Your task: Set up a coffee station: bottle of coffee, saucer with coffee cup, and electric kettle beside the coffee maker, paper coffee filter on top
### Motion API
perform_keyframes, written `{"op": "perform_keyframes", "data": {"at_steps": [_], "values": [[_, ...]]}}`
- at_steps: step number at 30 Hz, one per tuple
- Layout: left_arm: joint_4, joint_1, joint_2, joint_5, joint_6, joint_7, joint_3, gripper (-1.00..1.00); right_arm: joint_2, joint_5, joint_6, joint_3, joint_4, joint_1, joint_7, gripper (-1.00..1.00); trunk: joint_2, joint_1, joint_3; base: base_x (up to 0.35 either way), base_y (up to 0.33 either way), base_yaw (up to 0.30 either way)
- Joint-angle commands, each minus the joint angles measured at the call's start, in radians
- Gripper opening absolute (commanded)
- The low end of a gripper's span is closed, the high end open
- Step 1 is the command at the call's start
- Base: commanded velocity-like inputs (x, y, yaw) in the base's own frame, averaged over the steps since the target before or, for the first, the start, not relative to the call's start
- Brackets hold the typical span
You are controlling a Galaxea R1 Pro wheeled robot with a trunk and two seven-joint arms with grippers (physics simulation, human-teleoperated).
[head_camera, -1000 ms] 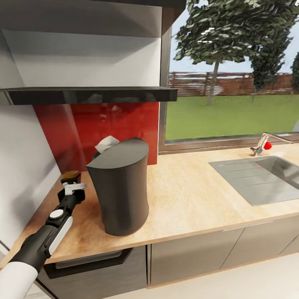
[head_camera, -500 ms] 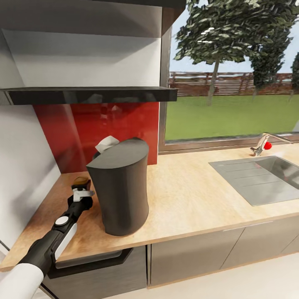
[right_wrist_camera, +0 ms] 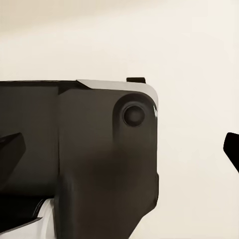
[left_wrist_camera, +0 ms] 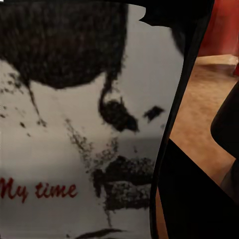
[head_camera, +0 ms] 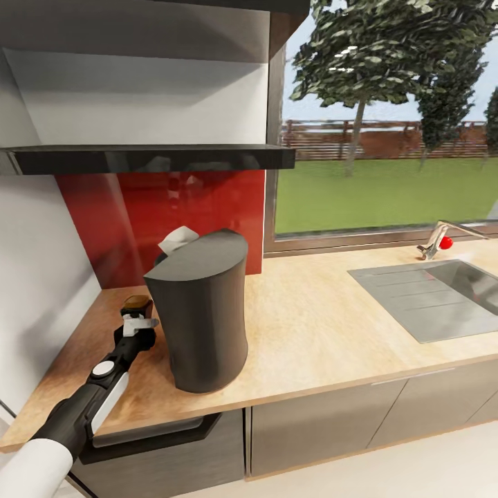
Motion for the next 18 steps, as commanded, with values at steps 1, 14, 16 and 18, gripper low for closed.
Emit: {"op": "perform_keyframes", "data": {"at_steps": [1,14,16,18], "values": [[-0.001,-0.001,0.002,0.008,0.000,0.008,-0.008,-1.00,0.000,0.000,-0.003,-0.001,0.001,-0.001,-0.001,1.00,-0.002,0.001,-0.002,0.000,0.000,0.000],[0.000,0.000,0.000,0.008,-0.019,0.008,-0.015,1.00,0.000,0.000,-0.003,-0.001,0.001,-0.001,-0.001,1.00,-0.002,0.001,-0.002,0.000,0.000,0.000],[0.001,0.001,0.000,0.008,-0.021,0.008,-0.015,1.00,0.000,0.000,-0.003,-0.001,0.001,-0.001,-0.001,1.00,-0.002,0.001,-0.002,0.000,0.000,0.000],[0.001,0.001,0.001,0.008,-0.021,0.008,-0.014,1.00,0.000,0.000,-0.003,-0.001,0.001,-0.001,-0.001,1.00,-0.002,0.001,-0.002,0.000,0.000,0.000]]}}
